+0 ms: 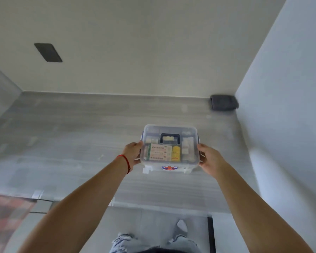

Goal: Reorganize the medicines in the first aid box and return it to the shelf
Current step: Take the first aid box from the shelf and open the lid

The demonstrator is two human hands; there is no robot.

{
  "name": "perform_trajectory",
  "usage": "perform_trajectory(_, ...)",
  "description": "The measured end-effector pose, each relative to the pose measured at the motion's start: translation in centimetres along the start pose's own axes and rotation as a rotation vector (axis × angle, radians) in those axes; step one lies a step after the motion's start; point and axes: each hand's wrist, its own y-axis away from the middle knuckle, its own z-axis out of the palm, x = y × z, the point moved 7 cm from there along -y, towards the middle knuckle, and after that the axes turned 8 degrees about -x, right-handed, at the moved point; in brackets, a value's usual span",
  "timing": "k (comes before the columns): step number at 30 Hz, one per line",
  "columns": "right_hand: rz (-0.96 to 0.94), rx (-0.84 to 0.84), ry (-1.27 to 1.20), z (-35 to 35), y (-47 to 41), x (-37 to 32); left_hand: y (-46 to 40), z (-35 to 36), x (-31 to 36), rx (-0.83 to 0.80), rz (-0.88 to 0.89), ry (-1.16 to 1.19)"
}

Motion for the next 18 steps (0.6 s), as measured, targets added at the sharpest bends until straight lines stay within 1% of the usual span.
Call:
perform_trajectory(3,0.01,-0.002,0.063,-0.2,-0.1,-0.1,-0.8,-0.7,-0.6,-0.021,0.009,0.01)
perform_trajectory(5,-0.015,0.011,0.123,-0.4,0.2,-0.4,-1.6,-1.3,-0.6,-0.041,0.049,-0.029)
perform_trajectory(10,-0.182,0.162,0.388,-1.4,0.5,-1.7,-3.0,-2.1,0.0,-0.051,0.178,-0.178)
perform_trajectory(12,-0.225,0.227,0.54,-1.6,0.5,-2.0,-3.2,-2.1,-0.2,-0.078,0.207,-0.229)
perform_trajectory(15,-0.275,0.314,0.873,-1.2,1.1,-3.0,-3.2,-2.1,-0.8,-0.112,0.23,-0.227)
perform_trajectory(18,-0.284,0.325,1.131,0.2,1.4,-4.1,-2.9,-1.9,-0.9,-0.126,0.261,-0.206)
